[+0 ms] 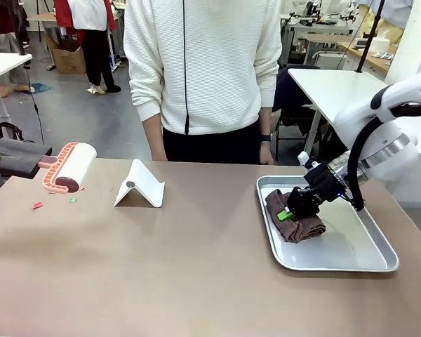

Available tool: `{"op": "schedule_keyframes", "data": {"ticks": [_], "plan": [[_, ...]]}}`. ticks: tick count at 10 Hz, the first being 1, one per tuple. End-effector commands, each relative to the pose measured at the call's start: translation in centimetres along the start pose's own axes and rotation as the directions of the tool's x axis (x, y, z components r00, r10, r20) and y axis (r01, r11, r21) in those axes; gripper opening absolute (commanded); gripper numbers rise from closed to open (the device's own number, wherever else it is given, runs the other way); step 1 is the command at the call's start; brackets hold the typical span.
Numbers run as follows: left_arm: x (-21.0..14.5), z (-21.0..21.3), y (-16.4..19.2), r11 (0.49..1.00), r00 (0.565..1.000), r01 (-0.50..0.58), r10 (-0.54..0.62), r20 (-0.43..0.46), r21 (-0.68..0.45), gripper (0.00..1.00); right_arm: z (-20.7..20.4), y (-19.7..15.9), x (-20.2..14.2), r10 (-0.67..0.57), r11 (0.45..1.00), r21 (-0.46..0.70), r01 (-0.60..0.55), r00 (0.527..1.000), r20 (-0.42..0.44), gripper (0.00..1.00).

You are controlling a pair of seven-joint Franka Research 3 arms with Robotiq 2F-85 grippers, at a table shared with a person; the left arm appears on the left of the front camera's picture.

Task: Clean the surface of the table.
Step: If a person points to the right, clean the right side of the table with your right hand, and if they point to the left, clean the left side with your left hand.

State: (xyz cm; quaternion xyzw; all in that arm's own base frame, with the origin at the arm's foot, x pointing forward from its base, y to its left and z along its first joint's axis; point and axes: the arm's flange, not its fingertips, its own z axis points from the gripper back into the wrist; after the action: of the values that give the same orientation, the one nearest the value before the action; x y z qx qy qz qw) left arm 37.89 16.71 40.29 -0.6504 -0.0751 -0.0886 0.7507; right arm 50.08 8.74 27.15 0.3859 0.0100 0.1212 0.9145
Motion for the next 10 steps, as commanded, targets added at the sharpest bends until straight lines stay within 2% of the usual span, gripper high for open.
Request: {"op": "schedule_keyframes", "data": {"ticks": [1,7,10], "plan": [[-0.3,0.1,-0.3,1.000,1.000,0.022,-0.022,-0.005,-0.010,0.00,0.7,-0.8,0.7,-0.035,0.997,-0.075,0.036,0.999,0.023,0.03],[-0.3,0.1,-0.3,1.000,1.000,0.022,-0.022,-0.005,-0.010,0.00,5.9,-5.9,-1.1,-0.208,0.965,-0.132,0.229,0.966,0.157,0.03],[-0.3,0.1,-0.3,1.000,1.000,0.022,-0.022,-0.005,-0.010,0.00,9.1,-8.1,-2.6,-0.272,0.953,-0.070,0.296,0.931,0.245,0.03]]}}
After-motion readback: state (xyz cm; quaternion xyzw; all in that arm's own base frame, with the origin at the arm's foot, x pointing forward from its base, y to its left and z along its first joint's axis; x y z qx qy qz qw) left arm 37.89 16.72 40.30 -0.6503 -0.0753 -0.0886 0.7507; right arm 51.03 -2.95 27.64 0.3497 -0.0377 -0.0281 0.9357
